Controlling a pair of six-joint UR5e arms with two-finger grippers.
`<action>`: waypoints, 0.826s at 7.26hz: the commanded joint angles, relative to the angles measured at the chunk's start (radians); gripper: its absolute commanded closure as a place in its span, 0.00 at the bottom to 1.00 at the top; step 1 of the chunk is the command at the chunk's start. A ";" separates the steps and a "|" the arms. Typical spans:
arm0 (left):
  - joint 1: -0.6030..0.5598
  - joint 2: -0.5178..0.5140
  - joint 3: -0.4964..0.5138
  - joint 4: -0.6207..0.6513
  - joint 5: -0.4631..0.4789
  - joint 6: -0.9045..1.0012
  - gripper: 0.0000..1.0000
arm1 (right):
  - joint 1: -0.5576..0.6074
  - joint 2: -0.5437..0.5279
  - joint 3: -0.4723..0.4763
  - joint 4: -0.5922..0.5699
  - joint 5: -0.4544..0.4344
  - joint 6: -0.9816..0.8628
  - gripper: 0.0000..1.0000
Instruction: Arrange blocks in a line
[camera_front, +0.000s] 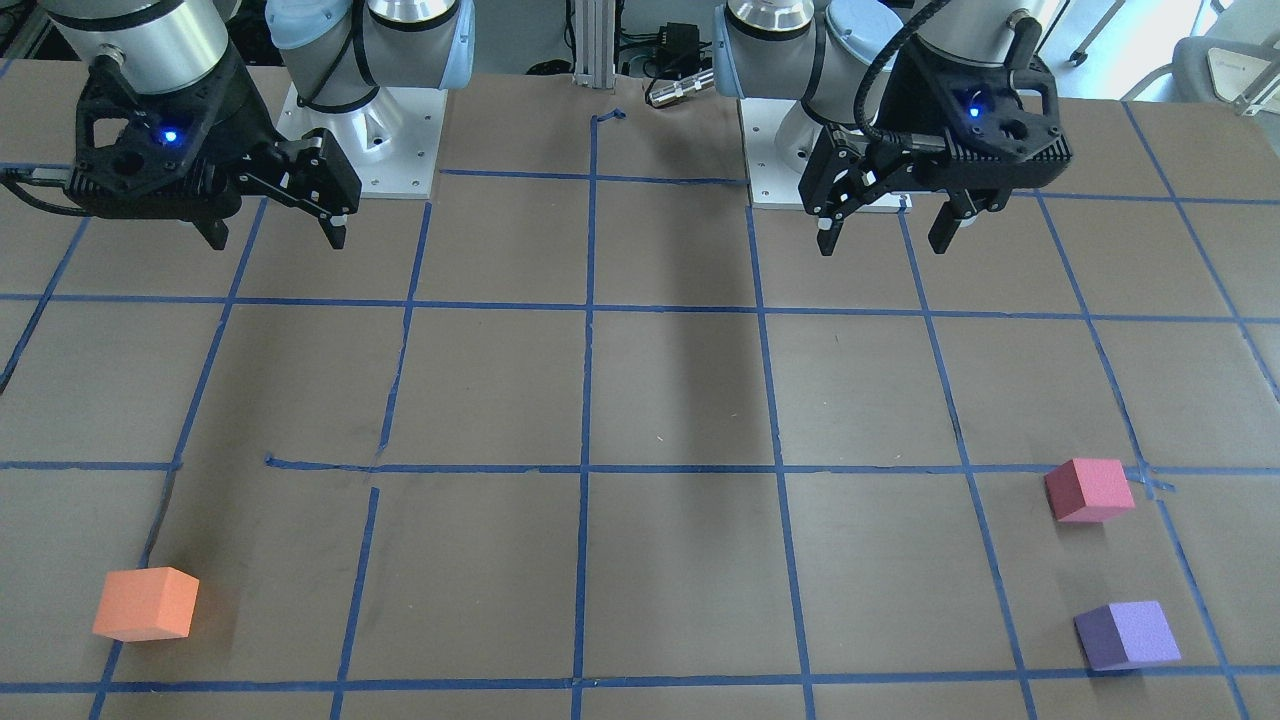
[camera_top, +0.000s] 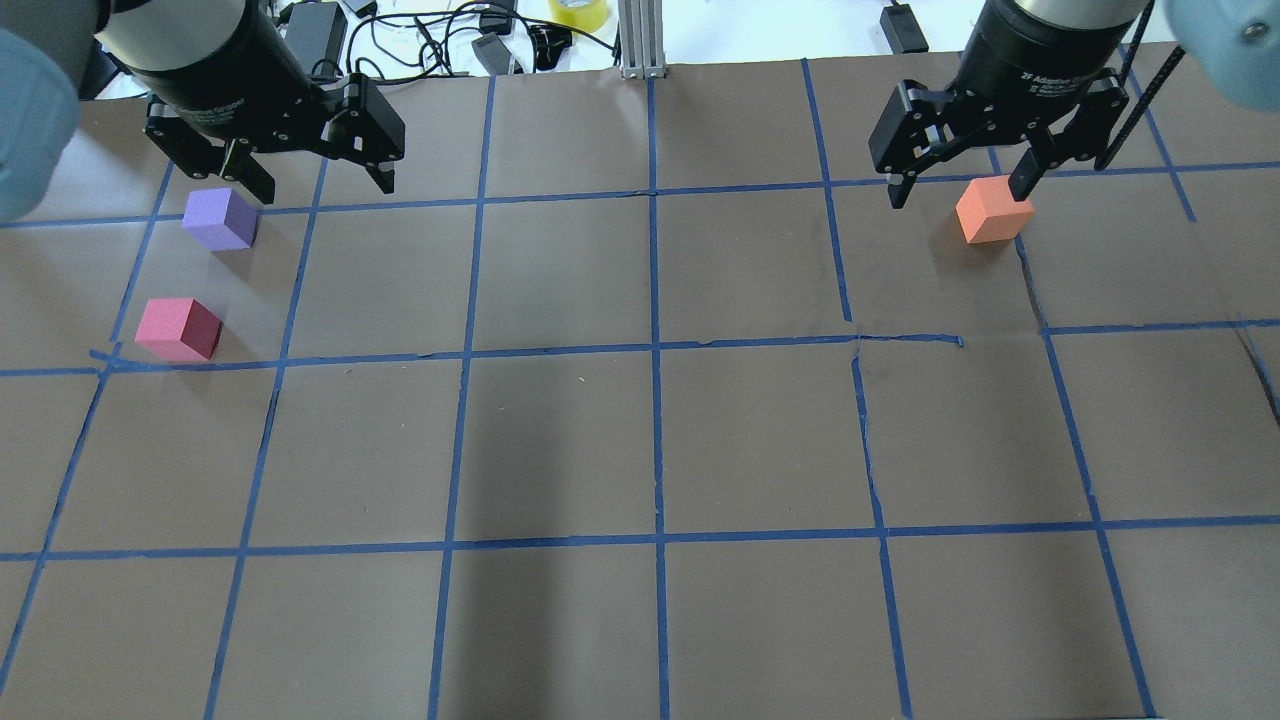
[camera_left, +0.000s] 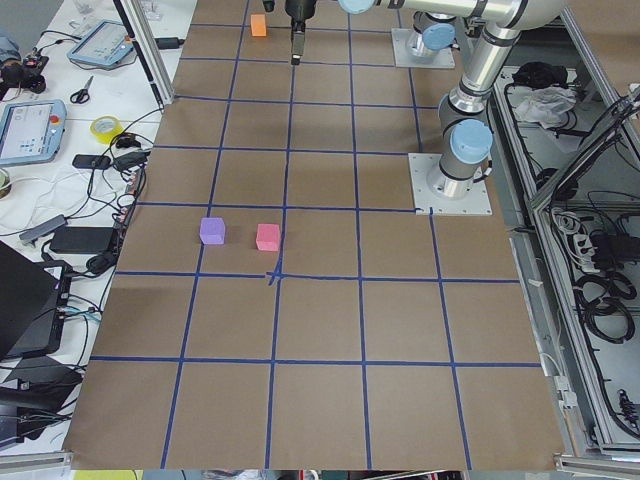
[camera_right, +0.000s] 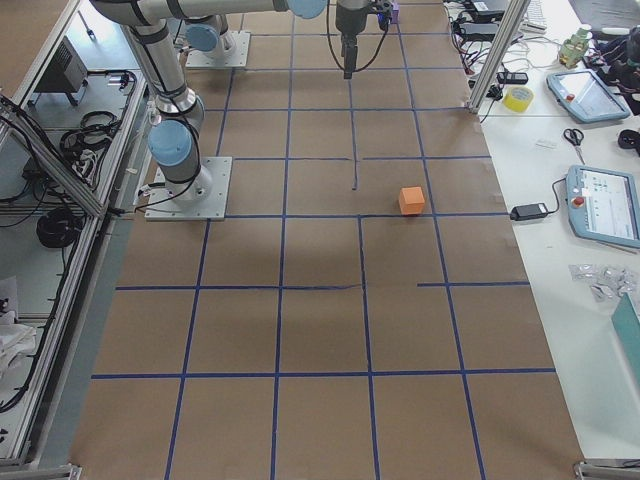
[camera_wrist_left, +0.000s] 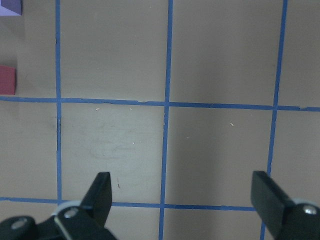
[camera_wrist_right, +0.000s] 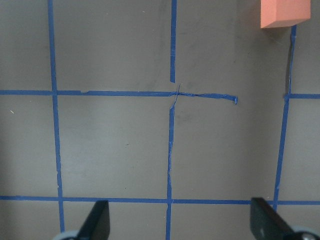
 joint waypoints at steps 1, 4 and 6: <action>-0.001 0.001 -0.002 0.005 0.000 -0.001 0.00 | 0.001 -0.001 0.001 -0.004 0.001 -0.002 0.00; -0.001 -0.005 -0.005 0.031 -0.005 -0.001 0.00 | -0.001 -0.002 -0.001 -0.004 0.003 -0.001 0.00; -0.002 -0.004 -0.015 0.062 -0.007 -0.001 0.00 | -0.001 0.001 -0.001 -0.004 -0.011 -0.008 0.00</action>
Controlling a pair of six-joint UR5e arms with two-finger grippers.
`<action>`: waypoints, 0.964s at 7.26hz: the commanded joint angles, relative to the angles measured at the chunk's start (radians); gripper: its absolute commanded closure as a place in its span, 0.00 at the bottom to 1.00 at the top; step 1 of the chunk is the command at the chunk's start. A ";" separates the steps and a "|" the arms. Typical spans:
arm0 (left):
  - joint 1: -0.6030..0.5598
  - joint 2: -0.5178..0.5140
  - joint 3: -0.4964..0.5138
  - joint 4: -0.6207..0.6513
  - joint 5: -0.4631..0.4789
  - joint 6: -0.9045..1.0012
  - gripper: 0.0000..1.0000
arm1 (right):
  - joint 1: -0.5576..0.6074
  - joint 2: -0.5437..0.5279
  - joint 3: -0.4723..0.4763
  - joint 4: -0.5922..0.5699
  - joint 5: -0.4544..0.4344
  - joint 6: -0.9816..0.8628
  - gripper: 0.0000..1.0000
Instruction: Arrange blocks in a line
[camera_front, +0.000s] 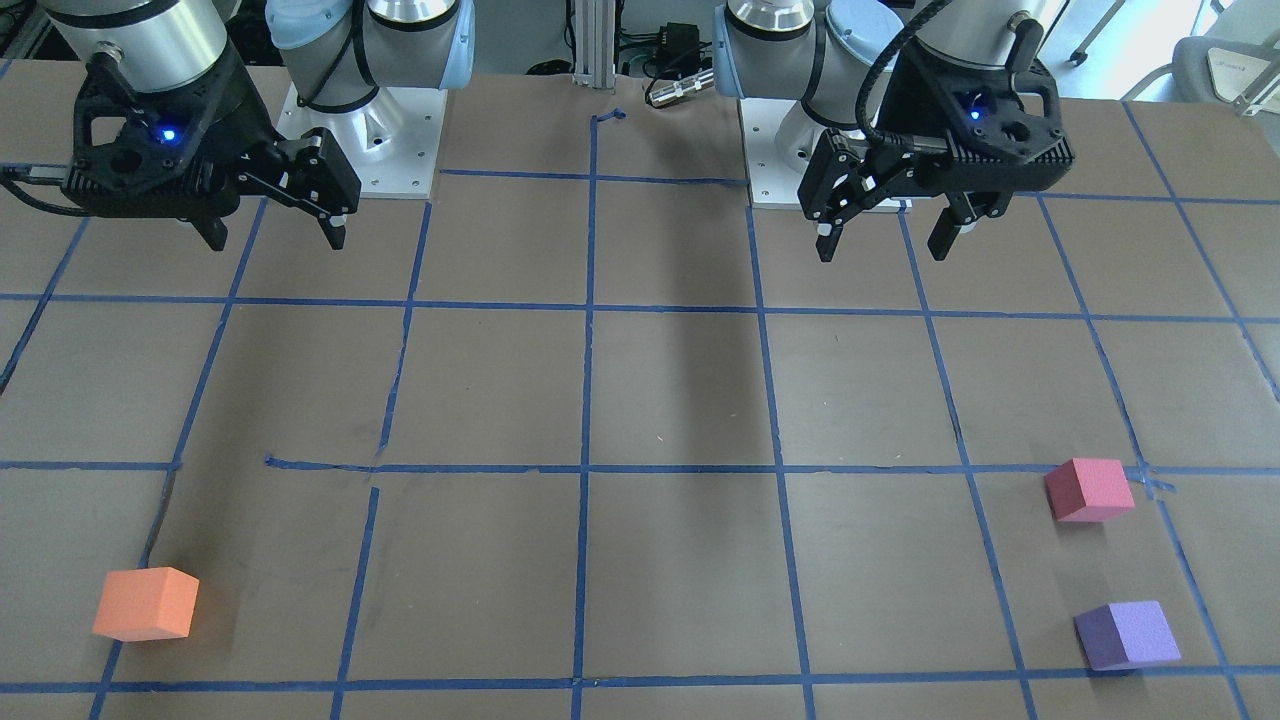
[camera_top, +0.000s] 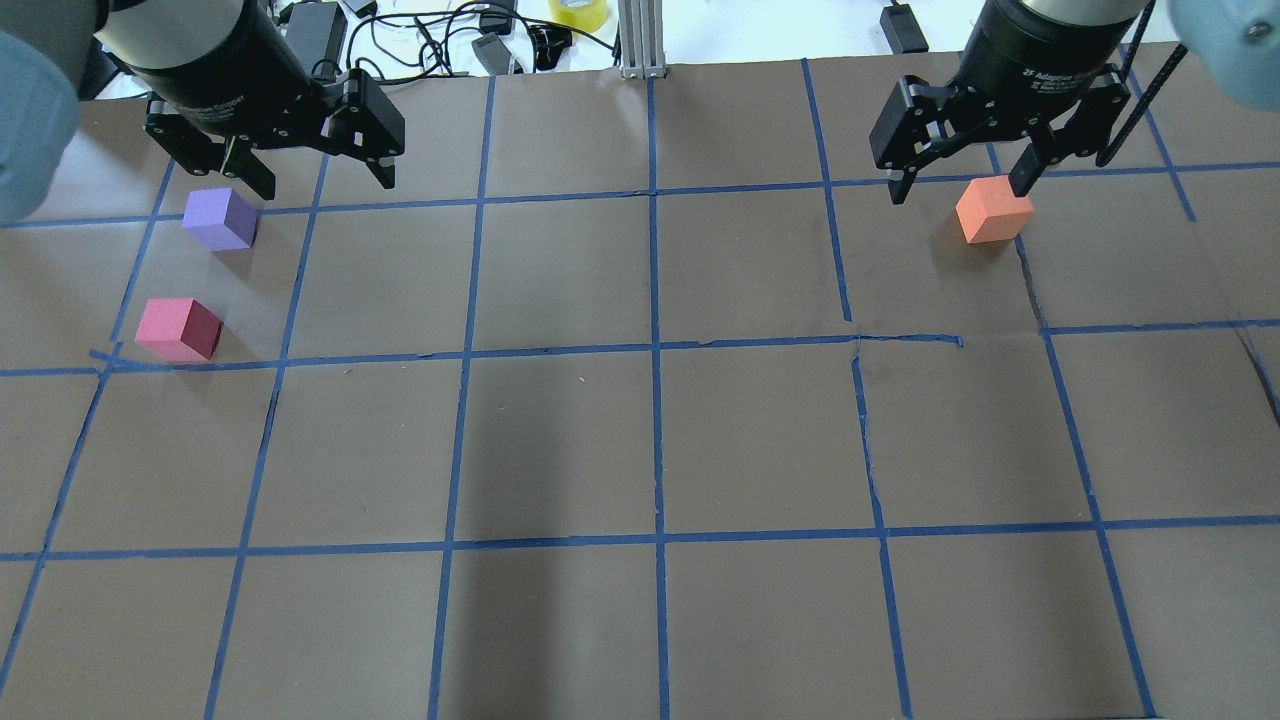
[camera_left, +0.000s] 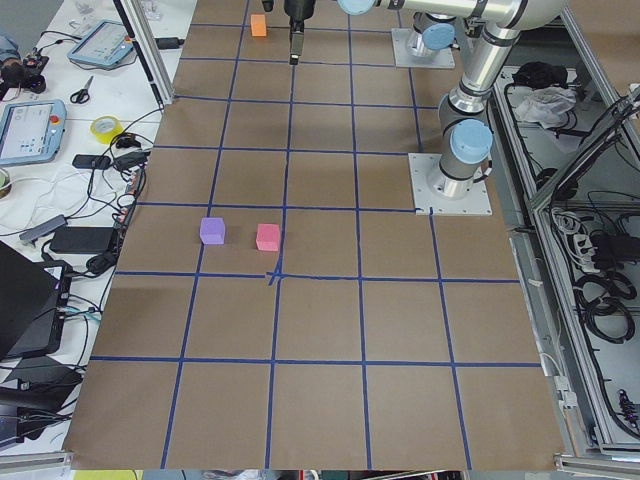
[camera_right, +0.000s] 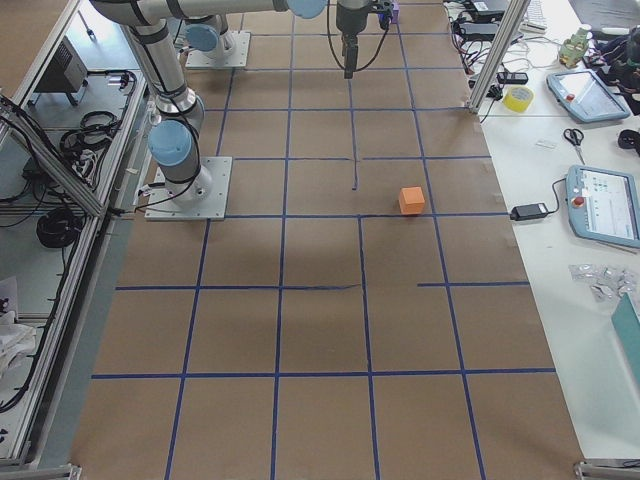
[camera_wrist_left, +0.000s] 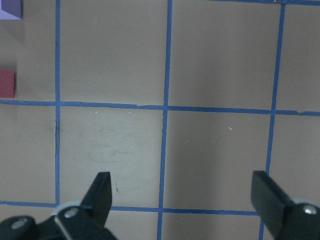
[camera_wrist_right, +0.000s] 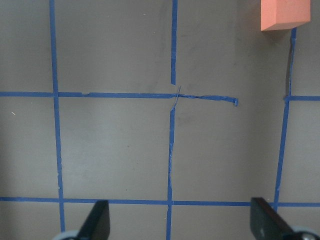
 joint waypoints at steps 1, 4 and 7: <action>-0.004 0.000 -0.027 0.027 0.002 -0.002 0.00 | 0.000 0.004 0.000 0.003 0.000 -0.006 0.00; -0.002 0.004 -0.031 0.041 -0.003 -0.002 0.00 | -0.002 0.007 -0.002 -0.002 0.001 0.008 0.00; 0.001 -0.002 -0.027 0.056 -0.012 -0.002 0.00 | -0.004 0.006 -0.002 -0.002 -0.016 0.007 0.00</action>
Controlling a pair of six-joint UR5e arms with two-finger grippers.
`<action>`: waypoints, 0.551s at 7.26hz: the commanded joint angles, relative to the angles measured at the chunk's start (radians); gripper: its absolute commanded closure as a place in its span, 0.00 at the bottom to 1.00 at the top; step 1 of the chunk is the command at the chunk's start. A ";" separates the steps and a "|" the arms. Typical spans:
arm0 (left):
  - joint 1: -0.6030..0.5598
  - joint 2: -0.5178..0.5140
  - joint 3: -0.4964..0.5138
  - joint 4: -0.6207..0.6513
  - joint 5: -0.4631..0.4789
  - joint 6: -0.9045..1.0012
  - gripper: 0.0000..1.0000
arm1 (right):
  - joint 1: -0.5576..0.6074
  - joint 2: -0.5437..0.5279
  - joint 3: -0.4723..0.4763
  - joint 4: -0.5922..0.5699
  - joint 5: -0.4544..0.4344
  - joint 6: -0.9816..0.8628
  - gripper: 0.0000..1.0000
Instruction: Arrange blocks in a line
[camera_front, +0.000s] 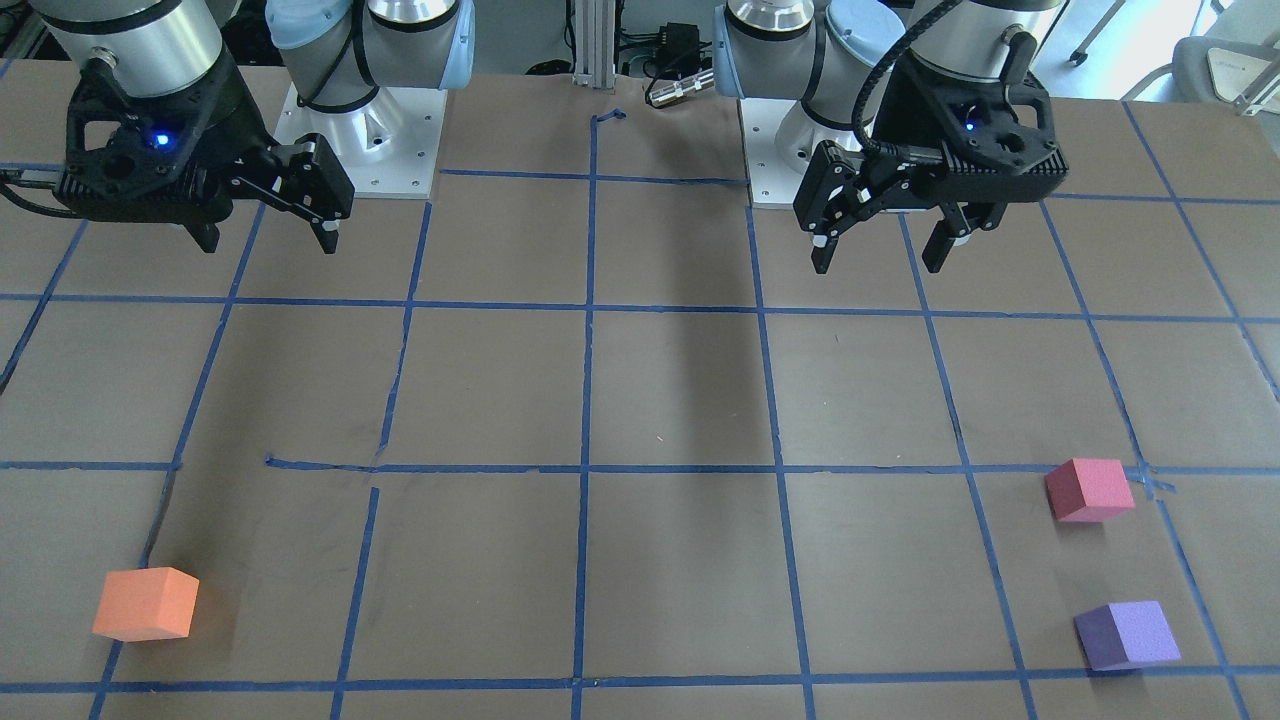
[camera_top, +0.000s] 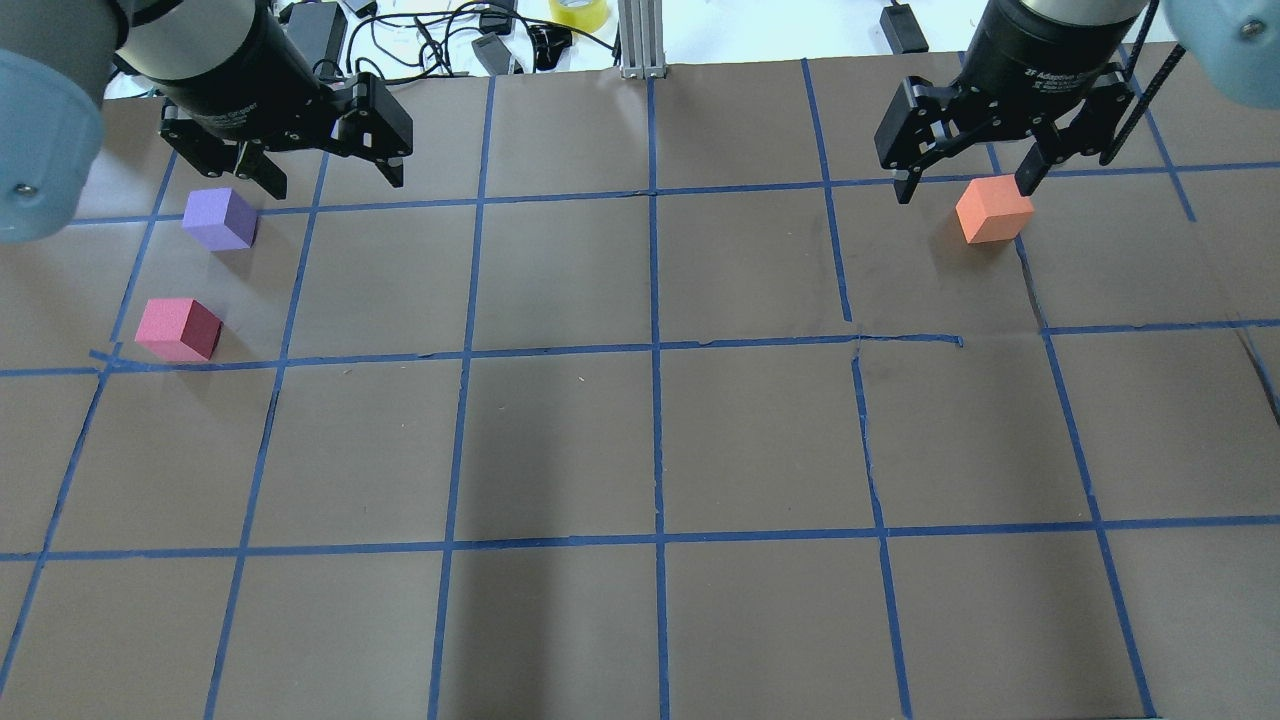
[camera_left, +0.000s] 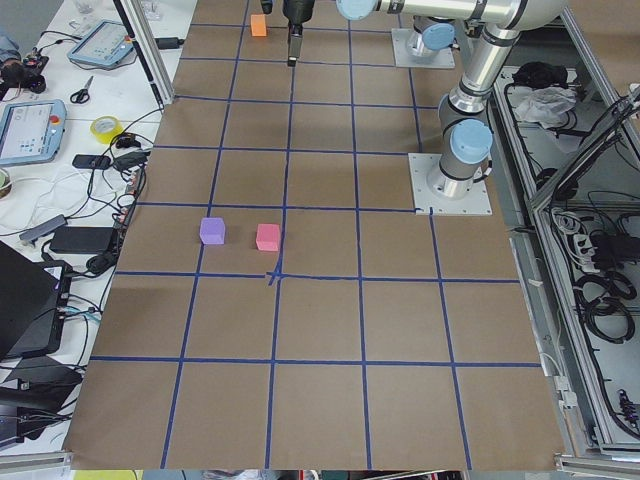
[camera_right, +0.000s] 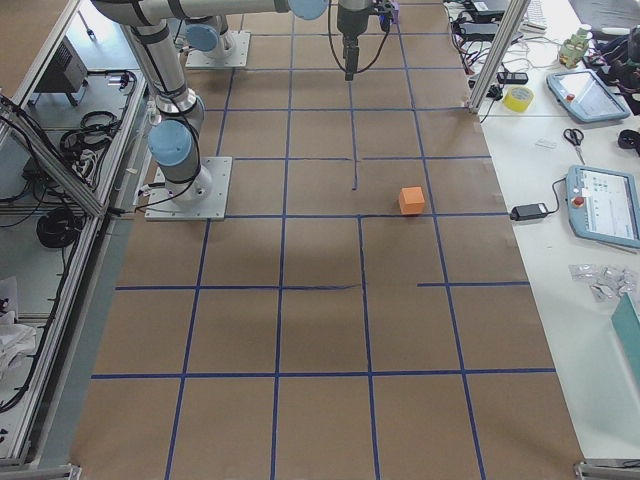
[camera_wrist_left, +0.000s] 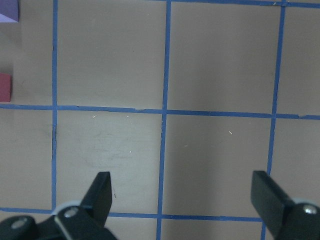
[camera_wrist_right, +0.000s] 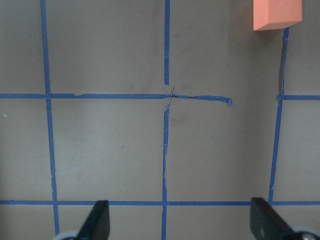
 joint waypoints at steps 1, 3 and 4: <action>0.000 -0.001 -0.003 0.013 0.000 0.000 0.00 | -0.001 0.006 0.004 0.003 0.009 -0.005 0.00; 0.000 0.003 -0.003 0.011 0.000 0.000 0.00 | -0.031 0.010 0.008 -0.006 0.012 -0.016 0.00; 0.000 0.005 -0.007 0.013 0.000 0.000 0.00 | -0.051 0.015 0.008 -0.019 -0.018 -0.011 0.00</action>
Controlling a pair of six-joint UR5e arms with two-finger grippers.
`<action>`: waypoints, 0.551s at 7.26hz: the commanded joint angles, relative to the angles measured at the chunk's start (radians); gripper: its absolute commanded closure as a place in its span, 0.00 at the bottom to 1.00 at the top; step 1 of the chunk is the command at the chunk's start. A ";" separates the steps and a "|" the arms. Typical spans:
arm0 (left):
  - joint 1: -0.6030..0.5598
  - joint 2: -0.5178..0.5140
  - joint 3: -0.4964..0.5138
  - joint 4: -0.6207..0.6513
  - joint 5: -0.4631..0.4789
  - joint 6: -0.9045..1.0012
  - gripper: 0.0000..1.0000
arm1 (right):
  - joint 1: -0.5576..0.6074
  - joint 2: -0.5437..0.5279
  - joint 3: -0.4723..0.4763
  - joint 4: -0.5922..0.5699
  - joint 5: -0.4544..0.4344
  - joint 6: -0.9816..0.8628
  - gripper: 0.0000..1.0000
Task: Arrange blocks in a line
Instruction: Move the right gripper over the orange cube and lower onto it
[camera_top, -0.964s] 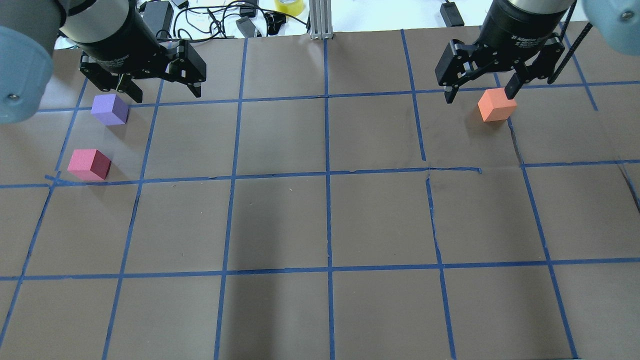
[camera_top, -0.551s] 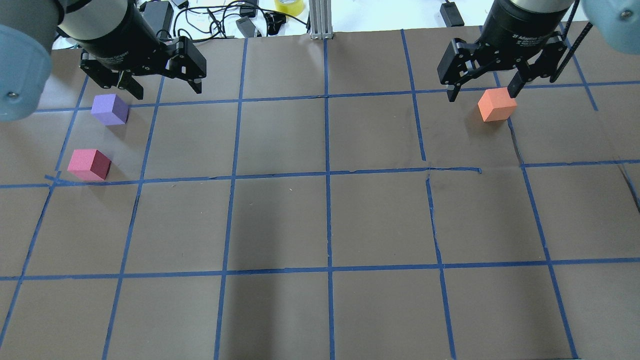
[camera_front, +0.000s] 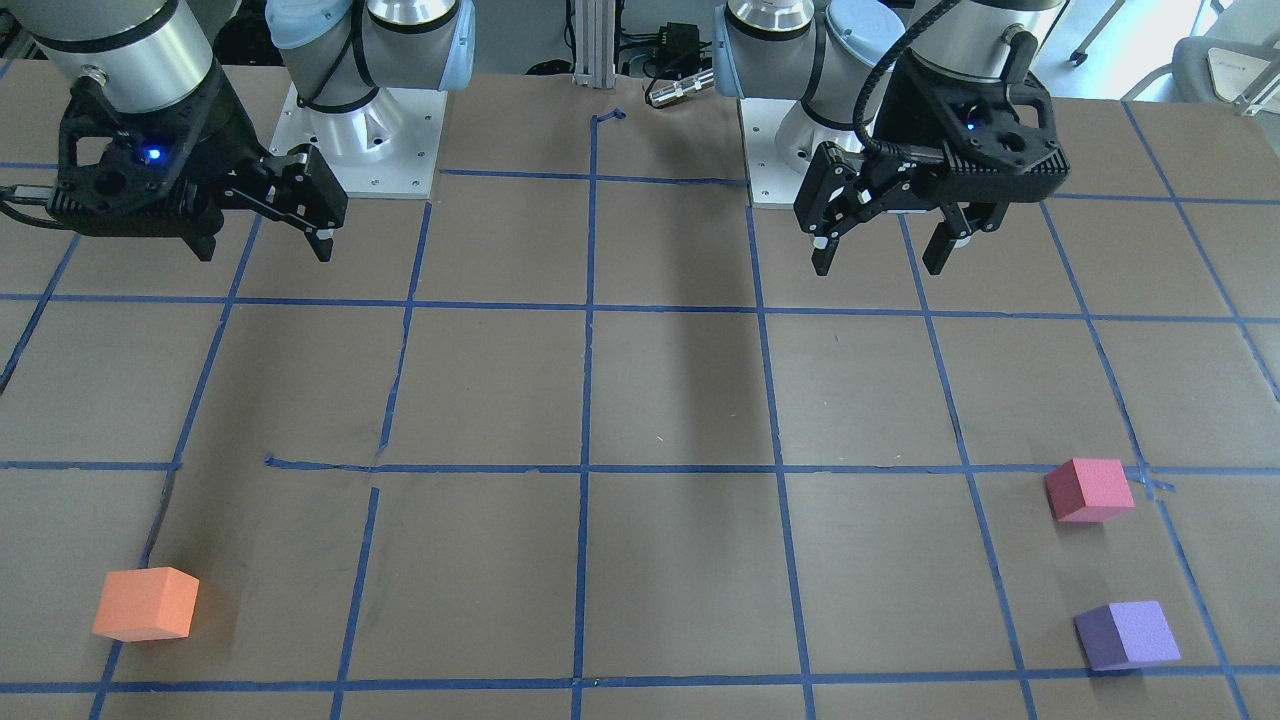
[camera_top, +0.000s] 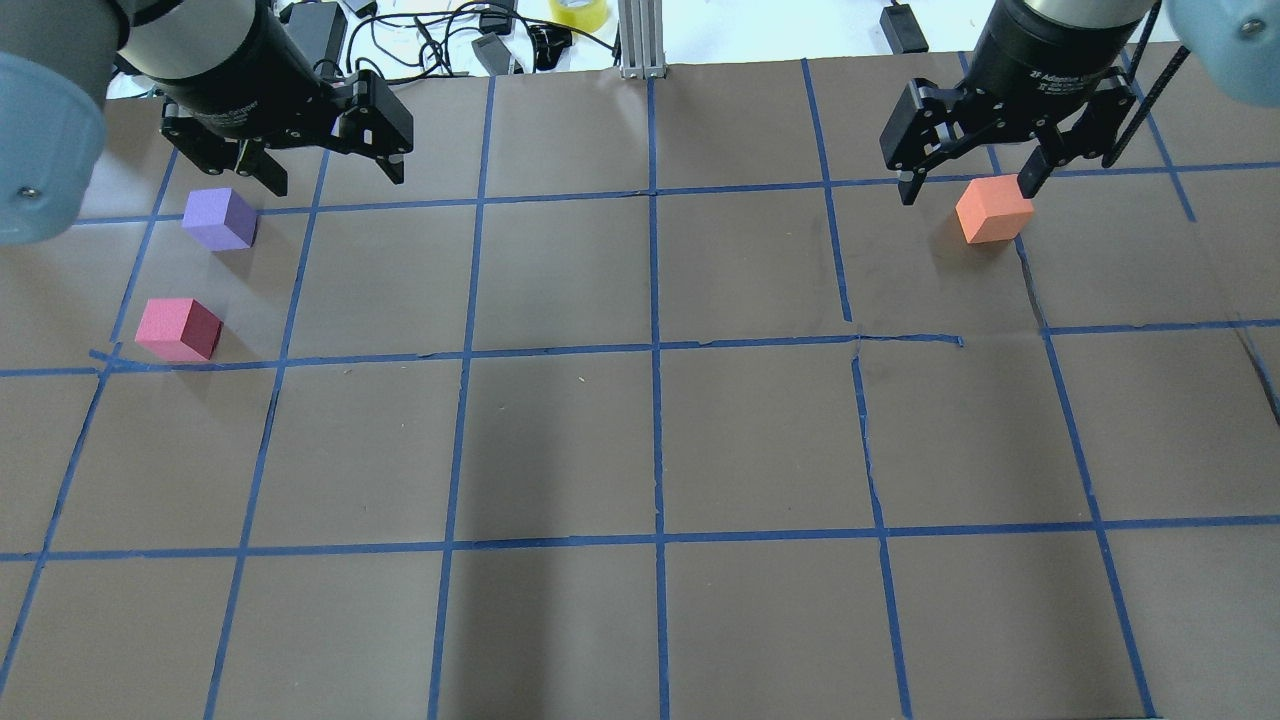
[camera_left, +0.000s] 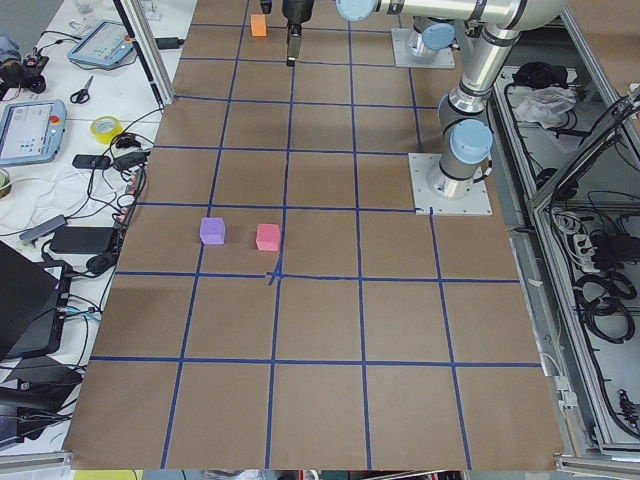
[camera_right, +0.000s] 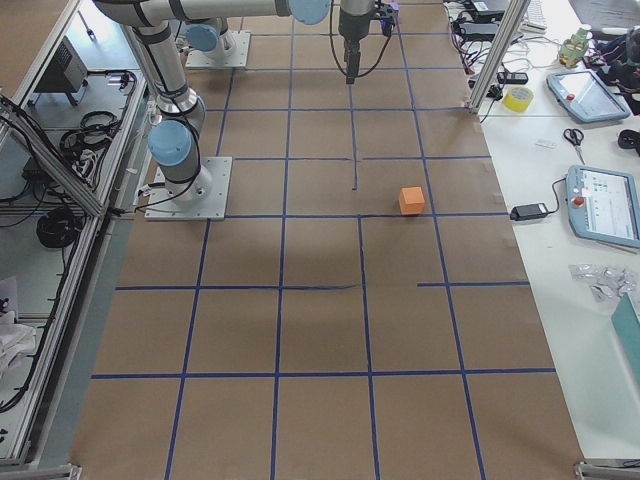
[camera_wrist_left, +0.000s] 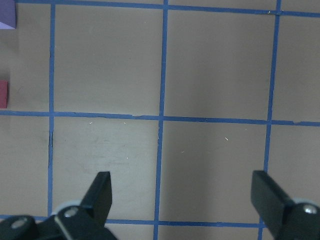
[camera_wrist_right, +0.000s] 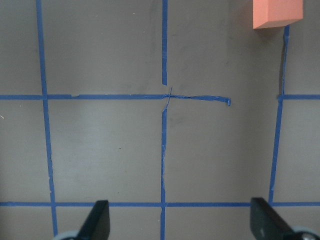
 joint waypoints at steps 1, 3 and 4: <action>0.002 0.002 -0.003 0.001 0.000 0.000 0.00 | -0.060 0.035 0.001 -0.065 -0.143 -0.004 0.00; 0.003 0.004 -0.002 0.000 0.000 0.000 0.00 | -0.158 0.149 0.001 -0.106 -0.158 -0.004 0.00; 0.003 0.004 0.006 0.000 -0.002 0.000 0.00 | -0.181 0.186 0.001 -0.128 -0.156 -0.051 0.00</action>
